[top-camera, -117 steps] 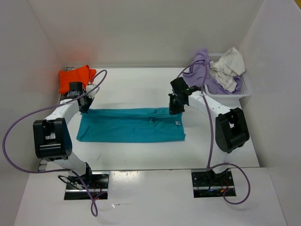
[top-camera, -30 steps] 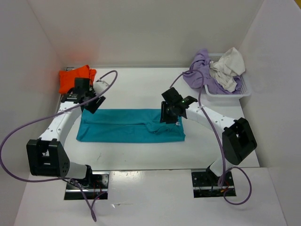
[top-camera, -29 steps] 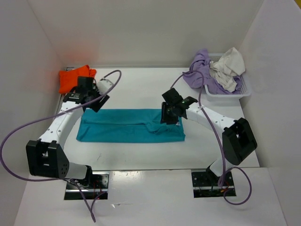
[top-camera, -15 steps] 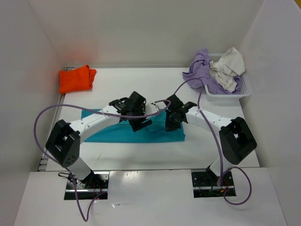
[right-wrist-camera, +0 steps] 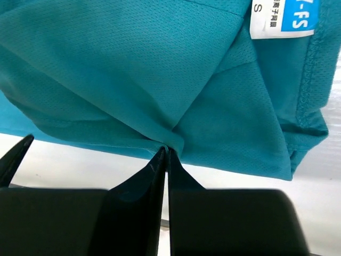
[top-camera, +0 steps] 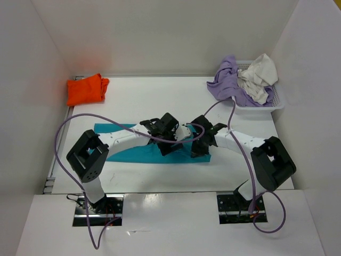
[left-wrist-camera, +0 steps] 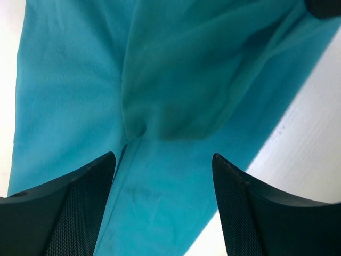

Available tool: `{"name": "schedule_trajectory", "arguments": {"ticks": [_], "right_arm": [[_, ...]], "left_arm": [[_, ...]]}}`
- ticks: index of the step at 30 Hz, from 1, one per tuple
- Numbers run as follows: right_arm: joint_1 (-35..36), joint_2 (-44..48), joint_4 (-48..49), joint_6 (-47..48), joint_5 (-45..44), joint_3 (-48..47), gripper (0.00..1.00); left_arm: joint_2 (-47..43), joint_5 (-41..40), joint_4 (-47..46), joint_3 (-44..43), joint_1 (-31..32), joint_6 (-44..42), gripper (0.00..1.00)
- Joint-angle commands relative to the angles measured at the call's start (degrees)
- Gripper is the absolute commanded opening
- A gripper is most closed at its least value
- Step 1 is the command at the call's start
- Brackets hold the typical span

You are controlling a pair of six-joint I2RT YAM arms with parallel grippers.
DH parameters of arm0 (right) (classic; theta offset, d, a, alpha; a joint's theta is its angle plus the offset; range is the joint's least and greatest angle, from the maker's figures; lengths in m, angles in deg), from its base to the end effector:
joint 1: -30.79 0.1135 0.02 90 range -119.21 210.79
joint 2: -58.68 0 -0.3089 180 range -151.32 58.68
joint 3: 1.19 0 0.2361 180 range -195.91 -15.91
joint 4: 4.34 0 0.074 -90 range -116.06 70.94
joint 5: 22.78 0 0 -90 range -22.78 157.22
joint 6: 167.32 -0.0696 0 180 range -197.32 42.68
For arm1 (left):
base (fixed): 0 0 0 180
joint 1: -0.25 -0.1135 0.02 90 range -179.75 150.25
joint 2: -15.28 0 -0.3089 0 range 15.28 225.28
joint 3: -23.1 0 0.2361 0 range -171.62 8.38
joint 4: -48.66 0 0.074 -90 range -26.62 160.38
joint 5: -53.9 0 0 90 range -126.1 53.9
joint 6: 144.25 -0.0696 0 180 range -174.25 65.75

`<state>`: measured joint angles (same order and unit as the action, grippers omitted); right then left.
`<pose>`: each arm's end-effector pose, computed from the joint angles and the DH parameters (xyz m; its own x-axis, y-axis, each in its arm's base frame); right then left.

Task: Fold and stack the t-shirts
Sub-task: Fold the other side of the tshirt into a rectangle

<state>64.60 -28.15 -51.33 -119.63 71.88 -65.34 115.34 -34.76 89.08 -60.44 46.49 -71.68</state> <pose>0.2217 0.1553 0.1965 -0.9653 0.1610 -0.2056 0.0970 0.9520 0.2902 0.2607 -0.2746 0.2302 -0.3341 0.7819 -0.5263 0.8709 0.4696 0.1447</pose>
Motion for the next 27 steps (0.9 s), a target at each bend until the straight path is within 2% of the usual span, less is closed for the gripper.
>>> {"name": "schedule_trajectory", "arguments": {"ticks": [1, 3, 5, 9, 11, 13, 19, 22, 25, 26, 27], "right_arm": [[1.0, 1.2, 3.9, -2.0, 1.8, 0.8, 0.09], [1.0, 0.5, 3.9, -2.0, 1.8, 0.8, 0.25], [1.0, 0.5, 3.4, -2.0, 2.5, 1.4, 0.34], [1.0, 4.5, -0.2, -2.0, 2.5, 1.4, 0.4], [1.0, 7.2, -2.3, -2.6, 1.8, 0.1, 0.4], [1.0, 11.1, -5.1, -2.6, 1.7, -0.6, 0.36], [1.0, 17.3, -5.3, -6.2, -0.7, -1.7, 0.07], [-1.6, 14.7, -2.1, -6.7, -3.3, -1.2, 0.0], [-7.0, 8.0, 0.5, -4.2, -2.9, -2.2, 0.0], [-8.2, 6.2, 2.2, -3.1, -2.0, -2.9, 0.12], [-9.1, 4.6, 2.8, -2.4, -2.0, -3.6, 0.18]], "left_arm": [[1.8, -1.9, -6.1, 0.3, 0.6, 2.8, 0.8], [2.3, -1.9, -6.6, 0.8, 0.6, 2.8, 0.8], [2.3, -1.3, -6.6, 0.8, 1.1, 2.8, 0.76], [0.9, -6.0, -4.4, 1.6, 1.1, 2.8, 0.69], [-2.4, -6.7, -3.6, 2.3, 1.1, 2.8, 0.69], [-6.5, -4.8, -1.9, 2.8, 1.1, 2.8, 0.69], [-12.2, -1.5, 0.4, 2.8, 1.1, 1.8, 0.69], [-11.4, 5.9, 0.4, 2.8, 1.1, 0.3, 0.69], [-8.0, 8.9, -1.3, 3.3, 3.4, -0.8, 0.71], [-7.2, 8.2, -1.8, 3.3, 3.4, -1.3, 0.71], [-5.8, 7.0, -2.6, 3.9, 3.4, -1.8, 0.71]]}}
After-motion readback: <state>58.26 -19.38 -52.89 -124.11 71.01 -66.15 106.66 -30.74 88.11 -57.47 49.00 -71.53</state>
